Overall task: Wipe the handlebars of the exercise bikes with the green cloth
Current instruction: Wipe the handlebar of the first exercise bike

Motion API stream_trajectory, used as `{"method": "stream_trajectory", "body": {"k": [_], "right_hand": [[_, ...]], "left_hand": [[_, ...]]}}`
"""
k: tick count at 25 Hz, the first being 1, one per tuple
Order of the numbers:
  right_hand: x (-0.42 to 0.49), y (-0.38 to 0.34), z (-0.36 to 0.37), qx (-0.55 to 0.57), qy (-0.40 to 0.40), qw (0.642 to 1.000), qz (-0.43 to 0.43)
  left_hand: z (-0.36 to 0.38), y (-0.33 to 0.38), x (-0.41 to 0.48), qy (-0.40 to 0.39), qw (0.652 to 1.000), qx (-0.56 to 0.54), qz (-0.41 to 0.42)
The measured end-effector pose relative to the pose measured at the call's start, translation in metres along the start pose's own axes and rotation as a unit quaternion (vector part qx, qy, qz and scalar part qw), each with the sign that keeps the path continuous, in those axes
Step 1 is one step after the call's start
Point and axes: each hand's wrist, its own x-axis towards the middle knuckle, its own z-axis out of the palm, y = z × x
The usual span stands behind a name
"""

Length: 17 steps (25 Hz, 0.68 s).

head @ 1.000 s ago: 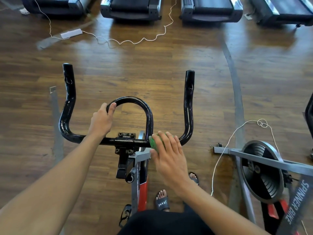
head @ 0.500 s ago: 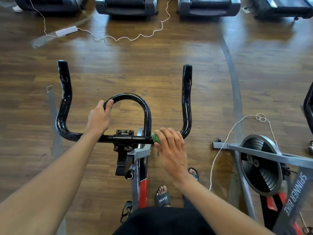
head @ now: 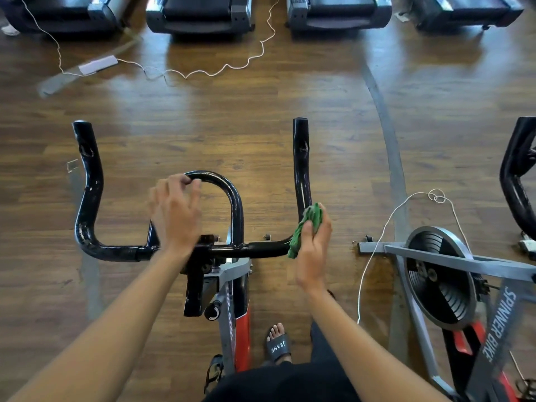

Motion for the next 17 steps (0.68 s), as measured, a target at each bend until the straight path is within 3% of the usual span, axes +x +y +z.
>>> {"method": "stream_trajectory", "body": {"k": [2,5,9,13,17], "right_hand": [[0.007,-0.011,0.0,0.107,0.002,0.989,0.1],[0.031,-0.014,-0.006,0.068,-0.024,0.99,0.121],[0.097,-0.042,0.001,-0.076,-0.118,0.987,0.08],[0.165,-0.096,0.027,-0.018,-0.124,0.991,0.044],[0.161,-0.084,0.022,-0.026,-0.158,0.986,0.052]], "left_hand": [[0.021,0.029,-0.012,-0.084,0.992,-0.072,-0.061],[0.048,0.057,-0.026,-0.214,0.948,-0.128,-0.2],[0.061,0.066,-0.038,-0.184,0.952,-0.117,-0.212],[0.057,0.072,-0.04,-0.158,0.963,-0.079,-0.203],[0.055,0.078,-0.041,-0.151,0.967,-0.044,-0.198]]}}
